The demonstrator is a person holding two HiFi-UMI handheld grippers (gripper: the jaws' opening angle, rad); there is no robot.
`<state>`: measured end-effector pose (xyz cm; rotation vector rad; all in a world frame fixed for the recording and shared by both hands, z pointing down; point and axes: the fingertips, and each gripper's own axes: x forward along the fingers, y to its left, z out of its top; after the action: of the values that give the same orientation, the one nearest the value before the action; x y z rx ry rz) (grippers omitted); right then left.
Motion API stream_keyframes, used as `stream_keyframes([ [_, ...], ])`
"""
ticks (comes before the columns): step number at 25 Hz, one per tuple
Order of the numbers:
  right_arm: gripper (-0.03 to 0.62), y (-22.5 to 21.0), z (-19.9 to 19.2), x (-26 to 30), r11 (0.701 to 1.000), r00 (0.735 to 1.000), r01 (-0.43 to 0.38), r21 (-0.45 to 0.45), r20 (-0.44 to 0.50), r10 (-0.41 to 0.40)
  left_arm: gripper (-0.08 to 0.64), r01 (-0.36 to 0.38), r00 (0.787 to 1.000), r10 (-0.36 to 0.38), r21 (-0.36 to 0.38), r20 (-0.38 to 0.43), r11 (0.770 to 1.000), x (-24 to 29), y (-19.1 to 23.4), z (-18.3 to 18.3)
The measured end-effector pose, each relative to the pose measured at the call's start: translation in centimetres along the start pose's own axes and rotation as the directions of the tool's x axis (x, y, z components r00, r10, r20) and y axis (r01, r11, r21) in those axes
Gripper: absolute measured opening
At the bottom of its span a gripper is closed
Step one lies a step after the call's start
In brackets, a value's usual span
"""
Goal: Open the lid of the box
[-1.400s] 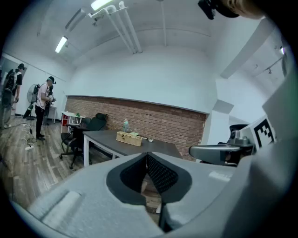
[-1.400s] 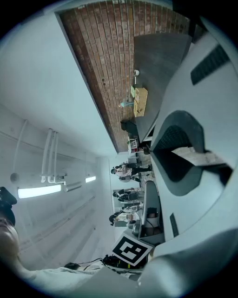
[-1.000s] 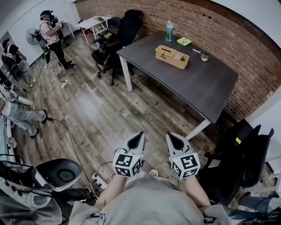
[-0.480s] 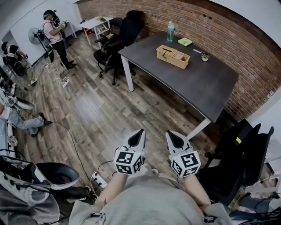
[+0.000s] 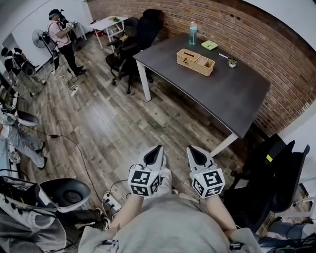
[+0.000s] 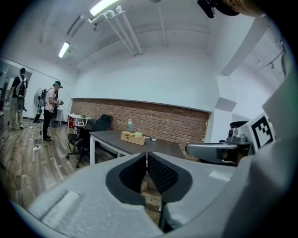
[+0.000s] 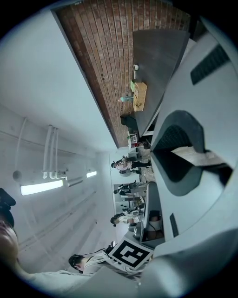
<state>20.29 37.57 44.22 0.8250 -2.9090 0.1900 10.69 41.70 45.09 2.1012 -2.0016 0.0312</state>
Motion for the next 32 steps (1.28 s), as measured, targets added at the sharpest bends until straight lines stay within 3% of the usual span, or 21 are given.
stream_keyframes([
  [7,0.015,-2.9,-0.1,2.6,0.999,0.999,0.032,0.016,-0.018,-0.031,0.041,0.035,0.999,-0.036,-0.039,-0.017,0.999,3.8,1.5,0.4],
  [13,0.072,-6.5,0.4,6.7,0.998,0.998,0.062,0.031,-0.022,-0.061,0.086,0.055,0.998,-0.055,-0.007,-0.013,0.998,8.3,3.4,1.6],
  [25,0.187,-12.8,4.3,18.0,0.997,0.997,0.079,0.015,-0.015,-0.079,0.147,0.107,0.994,-0.107,0.008,-0.018,0.994,19.3,9.8,5.8],
  [32,0.196,-15.7,6.8,24.6,0.995,0.995,0.095,0.009,-0.004,-0.095,0.152,0.147,0.989,-0.146,0.005,-0.023,0.989,25.3,13.8,8.7],
])
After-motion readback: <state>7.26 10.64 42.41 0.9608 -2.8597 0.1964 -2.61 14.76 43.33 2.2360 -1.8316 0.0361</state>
